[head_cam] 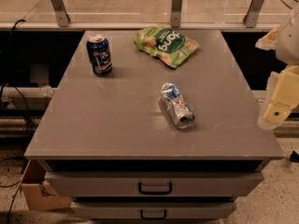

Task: Place redbull can upright

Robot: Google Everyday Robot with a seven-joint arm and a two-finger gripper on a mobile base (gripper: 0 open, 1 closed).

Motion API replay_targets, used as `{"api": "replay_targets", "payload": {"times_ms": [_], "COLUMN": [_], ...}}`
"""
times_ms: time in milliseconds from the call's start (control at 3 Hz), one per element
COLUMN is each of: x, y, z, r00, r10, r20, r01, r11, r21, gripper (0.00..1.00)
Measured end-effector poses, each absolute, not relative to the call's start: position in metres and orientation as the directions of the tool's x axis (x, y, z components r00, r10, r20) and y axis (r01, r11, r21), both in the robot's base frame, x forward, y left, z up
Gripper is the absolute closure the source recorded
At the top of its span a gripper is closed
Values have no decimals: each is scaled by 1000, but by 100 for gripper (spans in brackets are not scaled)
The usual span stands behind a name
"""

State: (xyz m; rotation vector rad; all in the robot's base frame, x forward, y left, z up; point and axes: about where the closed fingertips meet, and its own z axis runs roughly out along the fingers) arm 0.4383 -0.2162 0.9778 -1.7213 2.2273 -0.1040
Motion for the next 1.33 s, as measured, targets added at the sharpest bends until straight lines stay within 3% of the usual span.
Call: {"api": "replay_targets", "payload": {"times_ms": [667, 1333], "x": [446, 474], "y": [-213, -147], "z": [978, 940], "r00": [-285, -406], "r10": [-935, -914], "r20": [-209, -6], "r01": [-913, -878], "r11": [332, 392], "r21": [-237, -273], "gripper": [0, 0]}}
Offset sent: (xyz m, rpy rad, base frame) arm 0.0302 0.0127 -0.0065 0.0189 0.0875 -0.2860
